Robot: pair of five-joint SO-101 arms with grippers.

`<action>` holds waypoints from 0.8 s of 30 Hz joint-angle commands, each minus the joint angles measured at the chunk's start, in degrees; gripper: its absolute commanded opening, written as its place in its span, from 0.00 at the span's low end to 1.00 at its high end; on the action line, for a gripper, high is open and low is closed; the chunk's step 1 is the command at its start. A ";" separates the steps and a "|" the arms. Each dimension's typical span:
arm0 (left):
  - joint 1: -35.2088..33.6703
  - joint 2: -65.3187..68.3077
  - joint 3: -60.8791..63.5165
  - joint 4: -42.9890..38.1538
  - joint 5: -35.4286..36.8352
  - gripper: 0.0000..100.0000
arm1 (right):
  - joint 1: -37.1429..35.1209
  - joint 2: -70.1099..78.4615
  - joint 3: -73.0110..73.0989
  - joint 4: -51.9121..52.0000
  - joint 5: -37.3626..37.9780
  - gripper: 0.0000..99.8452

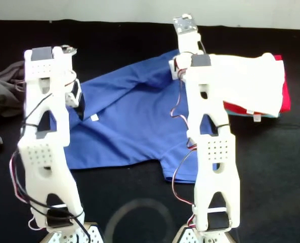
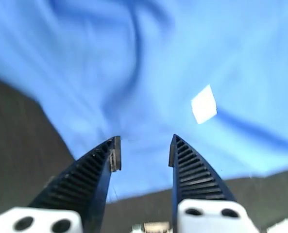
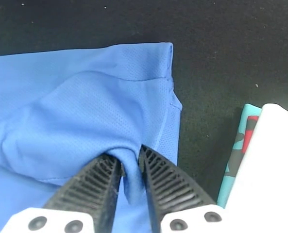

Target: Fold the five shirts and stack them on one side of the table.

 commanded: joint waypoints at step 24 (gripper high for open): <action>-4.18 -14.37 24.84 -18.02 -3.87 0.17 | 0.84 -1.19 -3.03 0.22 0.00 0.01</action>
